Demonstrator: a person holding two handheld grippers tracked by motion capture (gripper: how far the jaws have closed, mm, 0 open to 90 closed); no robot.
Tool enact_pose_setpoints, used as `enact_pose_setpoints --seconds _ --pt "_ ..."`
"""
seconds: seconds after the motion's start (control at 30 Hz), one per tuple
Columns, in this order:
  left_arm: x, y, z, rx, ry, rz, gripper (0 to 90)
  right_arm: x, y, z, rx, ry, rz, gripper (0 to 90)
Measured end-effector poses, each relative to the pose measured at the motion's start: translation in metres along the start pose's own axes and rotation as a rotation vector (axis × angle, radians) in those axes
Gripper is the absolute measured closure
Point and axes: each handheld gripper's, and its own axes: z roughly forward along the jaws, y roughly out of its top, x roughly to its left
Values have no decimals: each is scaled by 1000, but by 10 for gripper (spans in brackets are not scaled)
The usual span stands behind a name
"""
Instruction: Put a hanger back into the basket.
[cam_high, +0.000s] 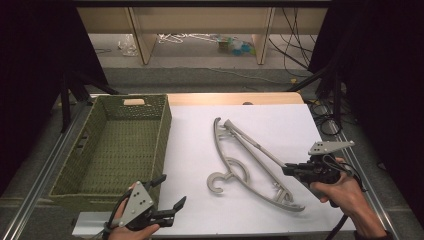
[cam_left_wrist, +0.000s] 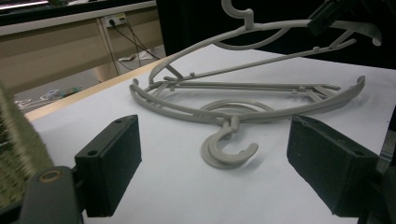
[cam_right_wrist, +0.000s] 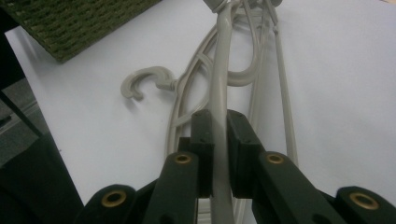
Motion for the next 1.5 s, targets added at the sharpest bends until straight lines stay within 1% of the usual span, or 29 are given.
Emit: enact_pose_setpoints --seconds 0.07,0.1,0.13,0.2,0.27,0.3,0.33,0.37,0.47,0.5,0.53,0.57,0.6,0.67,0.7,0.73,0.77,0.83,0.87,0.9,0.97,1.03,1.1,1.13,1.17,1.2,1.23,1.43,1.5 --pt "-4 6 14 9 -14 30 178 1 1 -4 -15 10 3 826" --pt "-6 9 20 13 -21 38 180 1 1 -5 -22 13 -16 826" --pt "-6 9 20 13 -21 38 184 1 1 -5 -22 13 -16 826" --pt "-8 14 34 19 -29 70 189 4 3 -9 -36 23 -18 826" --pt "-10 19 46 22 -28 81 191 7 4 -12 -49 45 -22 826" --pt "-11 22 51 24 -27 85 191 11 5 -14 -50 65 -40 826" --pt "-12 23 56 29 -26 89 191 11 5 -14 -50 65 -40 826" --pt "-12 26 65 38 -28 95 194 16 6 -13 -50 92 -56 826" --pt "-9 28 74 50 -24 99 194 22 7 -11 -48 121 -71 826" --pt "-6 28 81 55 -55 104 181 26 7 -9 -52 159 -77 826" --pt "-6 28 81 55 -55 104 164 26 7 -9 -52 159 -77 826" --pt "-4 29 89 60 -93 118 168 31 8 -7 -45 182 -103 826" --pt "-4 29 89 60 -93 118 176 31 8 -7 -45 182 -103 826" --pt "-3 29 97 79 -106 145 175 35 8 -5 -30 202 -126 826" --pt "-2 29 102 90 -120 172 176 39 8 -1 -12 218 -143 826" --pt "-2 29 102 90 -120 172 180 39 8 -1 -12 218 -143 826" --pt "-3 28 105 102 -138 183 180 41 8 0 -2 225 -145 826" --pt "-5 26 110 129 -140 198 173 44 7 4 13 252 -171 826" --pt "-5 25 112 142 -144 211 173 44 7 4 13 252 -171 826" --pt "-6 24 114 142 -147 216 174 46 6 6 21 261 -186 826" --pt "-6 24 115 142 -152 216 177 47 5 7 30 266 -184 826" --pt "-5 24 115 128 -166 244 239 49 4 8 33 278 -196 826" --pt "-4 23 117 122 -180 247 263 49 4 9 36 292 -201 826" --pt "-2 22 119 123 -215 261 289 49 3 9 41 297 -209 826" --pt "-2 22 119 123 -215 261 295 49 3 9 41 297 -209 826" --pt "-2 21 120 122 -232 261 295 50 3 9 40 294 -209 826" --pt "-1 19 121 123 -263 280 347 49 2 10 45 303 -210 826" --pt "2 16 124 126 -283 302 375 46 -1 11 45 327 -208 826" --pt "2 15 126 120 -287 310 414 46 -2 13 46 331 -211 826"
